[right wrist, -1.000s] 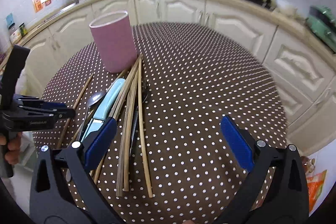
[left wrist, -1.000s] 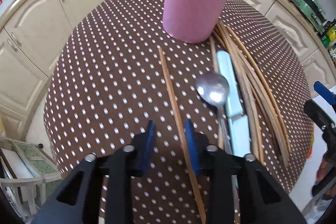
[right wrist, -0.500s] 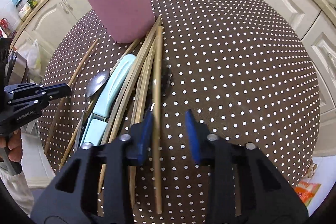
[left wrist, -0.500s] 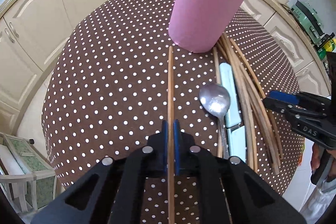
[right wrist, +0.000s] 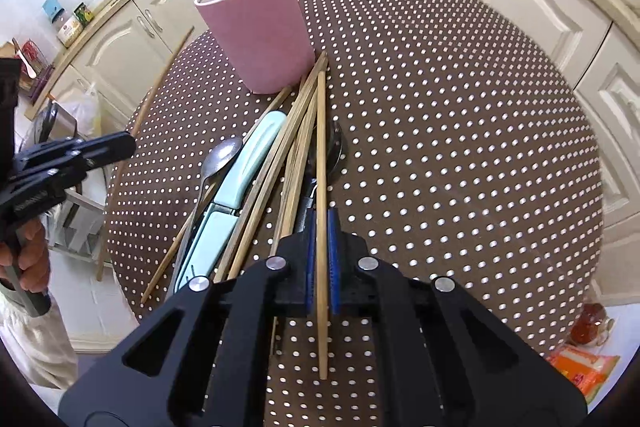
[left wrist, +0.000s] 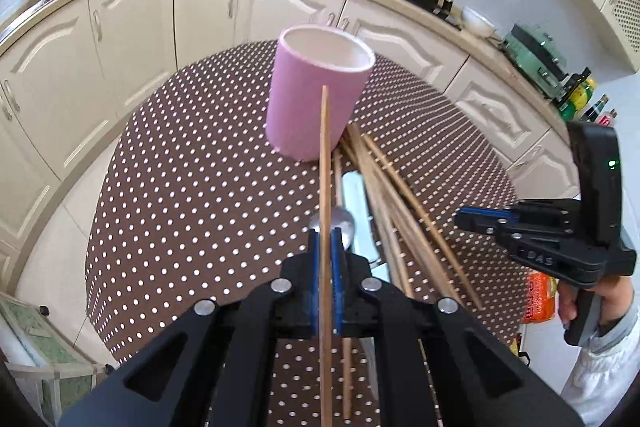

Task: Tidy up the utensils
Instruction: 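Lift both chopsticks upright and lower them into the pink cup, opening the left gripper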

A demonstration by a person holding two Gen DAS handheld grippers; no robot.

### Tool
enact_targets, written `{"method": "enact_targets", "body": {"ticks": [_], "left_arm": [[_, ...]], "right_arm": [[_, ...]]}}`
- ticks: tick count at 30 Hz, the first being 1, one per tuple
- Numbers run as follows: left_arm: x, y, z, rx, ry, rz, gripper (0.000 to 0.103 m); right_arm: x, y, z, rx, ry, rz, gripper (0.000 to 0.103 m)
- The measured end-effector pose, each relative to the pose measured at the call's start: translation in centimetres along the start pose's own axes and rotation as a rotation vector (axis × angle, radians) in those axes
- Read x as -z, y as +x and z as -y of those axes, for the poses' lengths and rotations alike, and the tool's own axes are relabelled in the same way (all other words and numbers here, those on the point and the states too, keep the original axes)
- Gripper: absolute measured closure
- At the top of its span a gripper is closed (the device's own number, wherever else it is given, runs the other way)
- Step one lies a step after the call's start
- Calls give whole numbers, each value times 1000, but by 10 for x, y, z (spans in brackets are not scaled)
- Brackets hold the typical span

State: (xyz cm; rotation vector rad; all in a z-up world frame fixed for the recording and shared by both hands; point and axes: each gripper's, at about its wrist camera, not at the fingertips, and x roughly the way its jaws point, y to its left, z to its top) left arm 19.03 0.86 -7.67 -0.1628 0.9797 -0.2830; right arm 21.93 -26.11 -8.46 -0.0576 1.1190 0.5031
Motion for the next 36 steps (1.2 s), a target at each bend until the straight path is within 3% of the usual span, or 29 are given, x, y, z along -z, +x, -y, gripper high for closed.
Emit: {"method": "enact_targets", "body": {"ticks": [4,6,8,10,15,18,23,29,33,36], "left_arm": [[-6,-2,3,-9,12,9,97],[-7,-2,3,-6,18,6,98],[-8,-1,2,7,16,5,98],[-8,0,0,8,11,7,98],[-10,1,-1,18,12,13,98],[-12,0,2,34,23,24,98],[-19,-11,7,77,36,72,98],[-32,-39,18,110,79,220,98],[-50,-54,30,86,119,373,97],[-66,-61,39,73,138,497,97]], "right_arm": [[-9,8,-3,27,-25,-26,95],[-13,19,-6,42,-43,-60,90],[-18,38,-9,49,-48,-81,78],[-20,44,-8,50,-51,-95,78],[-24,62,-5,23,-45,-129,79],[-29,74,-8,-21,-33,-126,97],[-24,62,-10,-36,-29,-78,97],[-17,14,-2,-98,-16,67,97],[-29,-21,-5,-140,-12,246,97],[-40,-43,-14,-206,-10,428,97]]}}
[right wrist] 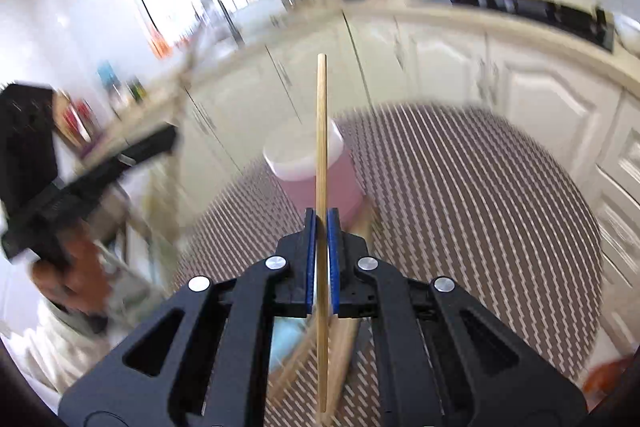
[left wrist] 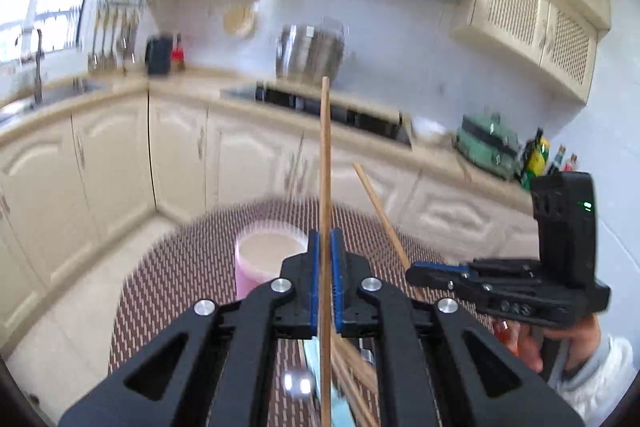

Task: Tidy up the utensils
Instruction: 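Lift both chopsticks upright and lower them into the pink cup, opening the left gripper, then open the right gripper to drop its chopstick into the cup while the left withdraws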

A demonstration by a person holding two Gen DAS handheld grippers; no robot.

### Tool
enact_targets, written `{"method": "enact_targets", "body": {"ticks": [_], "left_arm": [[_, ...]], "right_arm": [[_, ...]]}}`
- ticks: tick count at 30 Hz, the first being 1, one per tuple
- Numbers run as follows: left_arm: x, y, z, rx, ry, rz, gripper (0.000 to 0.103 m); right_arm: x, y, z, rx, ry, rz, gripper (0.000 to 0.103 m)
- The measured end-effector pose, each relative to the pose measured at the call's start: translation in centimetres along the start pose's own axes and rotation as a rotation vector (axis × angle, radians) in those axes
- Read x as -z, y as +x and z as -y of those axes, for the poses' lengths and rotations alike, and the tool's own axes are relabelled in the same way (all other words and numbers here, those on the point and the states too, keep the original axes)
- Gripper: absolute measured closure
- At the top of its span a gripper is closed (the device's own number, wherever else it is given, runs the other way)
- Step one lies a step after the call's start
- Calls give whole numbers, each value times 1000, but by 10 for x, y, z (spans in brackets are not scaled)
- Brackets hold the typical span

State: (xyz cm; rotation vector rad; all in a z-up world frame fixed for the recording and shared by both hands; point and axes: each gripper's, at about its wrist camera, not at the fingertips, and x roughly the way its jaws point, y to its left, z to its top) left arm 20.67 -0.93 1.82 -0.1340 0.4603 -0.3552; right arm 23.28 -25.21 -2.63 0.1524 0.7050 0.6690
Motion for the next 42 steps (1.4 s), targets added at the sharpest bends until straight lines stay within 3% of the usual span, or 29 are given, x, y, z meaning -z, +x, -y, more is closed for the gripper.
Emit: {"method": "enact_targets", "body": {"ticks": [3,7,14,21,32,34,38,42], "left_arm": [[-16,4,4,-26,21,131,97],[-29,16,0,-57,26,277,97],[-37,45,-19,-75,-38,361,97],[-24,83,-35,-115,-46,351,97],[10,89,-50,-99,-66,256,94],[12,86,-53,-81,-91,241,61],[16,75,-56,-69,-125,230,58],[17,62,-49,-95,-104,234,48]], "right_arm": [[-19,-3,-5,-36,2,124,97],[-42,10,2,-70,48,218,97],[-78,30,5,-10,88,380,97],[-86,39,9,47,121,540,97],[-79,69,-6,107,20,518,97],[-74,72,-9,117,-1,497,96],[-60,67,-16,137,-47,474,96],[-50,58,-19,155,-66,457,96]]}}
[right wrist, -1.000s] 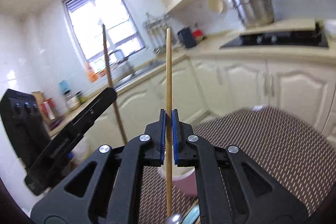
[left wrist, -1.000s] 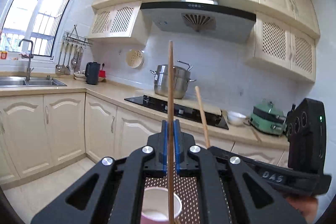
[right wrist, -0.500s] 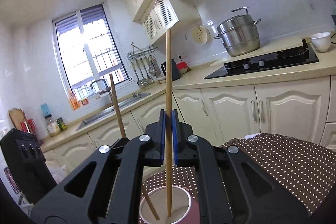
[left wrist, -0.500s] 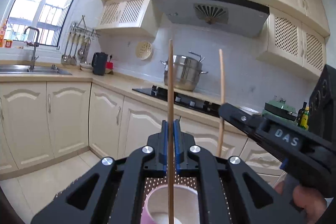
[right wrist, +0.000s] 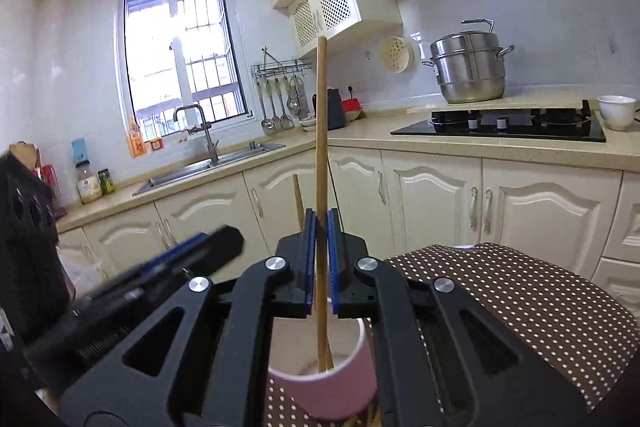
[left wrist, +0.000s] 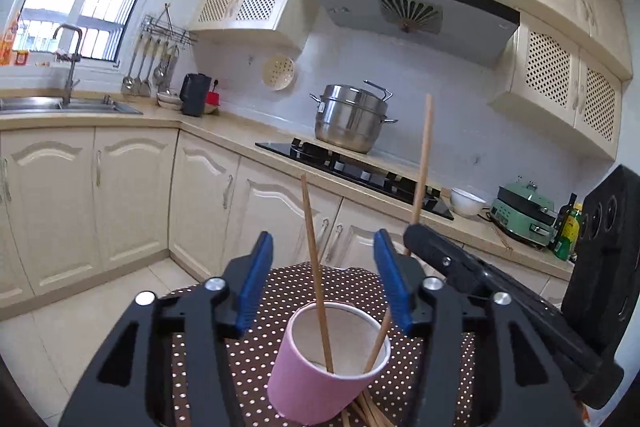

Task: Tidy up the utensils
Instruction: 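Open the right gripper to drop its chopstick into the cup while the left withdraws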

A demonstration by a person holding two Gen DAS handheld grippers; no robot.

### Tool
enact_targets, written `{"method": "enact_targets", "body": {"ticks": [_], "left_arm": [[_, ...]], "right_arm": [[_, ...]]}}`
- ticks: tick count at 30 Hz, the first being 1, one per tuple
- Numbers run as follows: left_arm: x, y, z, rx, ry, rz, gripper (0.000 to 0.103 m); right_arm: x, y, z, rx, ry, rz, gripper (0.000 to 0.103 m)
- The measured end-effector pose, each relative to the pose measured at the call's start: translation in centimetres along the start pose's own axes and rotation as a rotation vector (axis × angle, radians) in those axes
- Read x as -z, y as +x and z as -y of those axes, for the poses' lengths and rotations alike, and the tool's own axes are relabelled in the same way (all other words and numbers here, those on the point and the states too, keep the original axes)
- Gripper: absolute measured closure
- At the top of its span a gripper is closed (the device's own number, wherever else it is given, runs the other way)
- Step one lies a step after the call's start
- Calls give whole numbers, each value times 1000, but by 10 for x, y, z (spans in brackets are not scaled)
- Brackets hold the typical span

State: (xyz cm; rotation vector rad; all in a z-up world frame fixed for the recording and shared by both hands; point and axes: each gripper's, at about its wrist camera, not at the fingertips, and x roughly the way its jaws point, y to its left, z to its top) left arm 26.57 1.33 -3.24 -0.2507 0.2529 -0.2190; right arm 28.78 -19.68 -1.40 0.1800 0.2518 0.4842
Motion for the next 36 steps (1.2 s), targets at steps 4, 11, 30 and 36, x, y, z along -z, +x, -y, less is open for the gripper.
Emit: {"method": "enact_targets", "body": {"ticks": [4,11,30,36], "left_arm": [[-2,-11,6,-78,41,-22,42],[-5,-24,16,-230,138,-86,38],[-11,-59,15,-258,115,-119,29],[-12,-74,19,-244,109,-131,29]], "right_arm": [[1,-11,-2,6,-4,-5,96],[8,-21,-11,20,-18,-32,96],[12,-45,-19,57,12,-65,50],[6,-63,-15,75,22,-58,45]]}}
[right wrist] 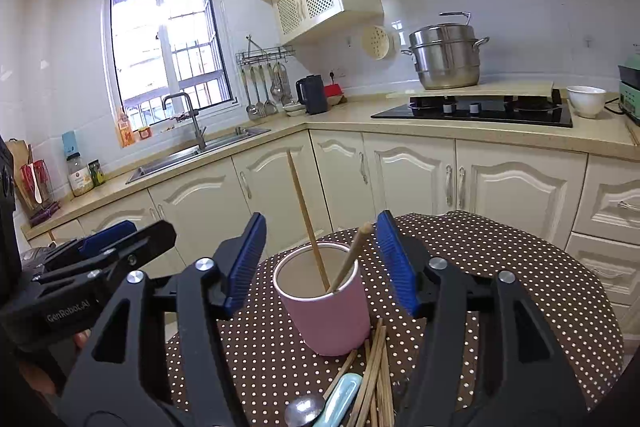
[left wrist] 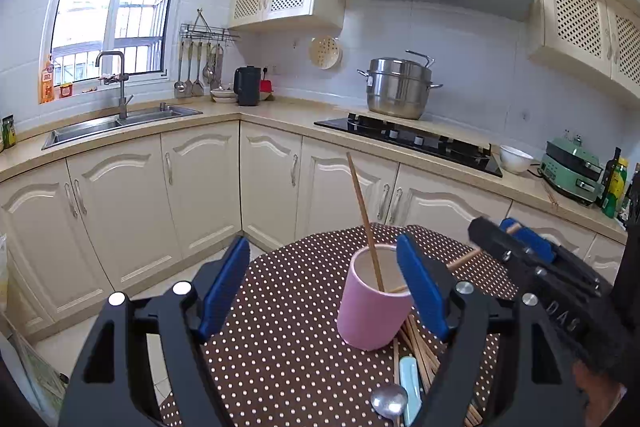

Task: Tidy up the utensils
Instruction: 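Open the right gripper to drop its chopstick into the cup while the left withdraws, then grasp the silver spoon by its handle with the left gripper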

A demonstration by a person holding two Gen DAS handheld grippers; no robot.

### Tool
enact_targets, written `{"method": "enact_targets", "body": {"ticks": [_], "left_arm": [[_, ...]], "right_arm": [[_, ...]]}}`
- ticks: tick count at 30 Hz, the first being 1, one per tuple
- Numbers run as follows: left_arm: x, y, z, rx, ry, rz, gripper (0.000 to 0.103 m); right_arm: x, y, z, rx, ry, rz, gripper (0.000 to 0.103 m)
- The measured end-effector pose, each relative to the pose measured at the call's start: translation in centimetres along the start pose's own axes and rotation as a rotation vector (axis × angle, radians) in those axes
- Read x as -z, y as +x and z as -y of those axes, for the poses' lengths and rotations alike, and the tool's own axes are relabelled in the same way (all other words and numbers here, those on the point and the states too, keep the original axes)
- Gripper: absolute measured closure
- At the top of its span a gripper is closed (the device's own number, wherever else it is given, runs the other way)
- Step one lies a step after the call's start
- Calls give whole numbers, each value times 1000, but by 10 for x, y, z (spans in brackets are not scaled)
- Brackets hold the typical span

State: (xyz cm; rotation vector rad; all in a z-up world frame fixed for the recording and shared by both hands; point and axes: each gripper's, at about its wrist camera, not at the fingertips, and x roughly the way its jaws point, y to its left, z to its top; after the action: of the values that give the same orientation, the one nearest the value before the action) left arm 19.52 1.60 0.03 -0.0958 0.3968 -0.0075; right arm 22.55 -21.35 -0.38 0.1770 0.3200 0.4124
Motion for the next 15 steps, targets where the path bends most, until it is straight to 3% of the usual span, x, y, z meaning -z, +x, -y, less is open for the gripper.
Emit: {"method": "enact_targets", "body": {"ticks": [5,9,15], "left_arm": [[14,3,9,94,44,-153,28],[38,24,23,183,73,-403,28],[77,37,45,201,124,-577,29]], "right_arm": [[0,-17,8,14,-19,-54,38],[11,-23,21,36,-41,-168,38],[40,-24,47,63,-9,-355,38]]}}
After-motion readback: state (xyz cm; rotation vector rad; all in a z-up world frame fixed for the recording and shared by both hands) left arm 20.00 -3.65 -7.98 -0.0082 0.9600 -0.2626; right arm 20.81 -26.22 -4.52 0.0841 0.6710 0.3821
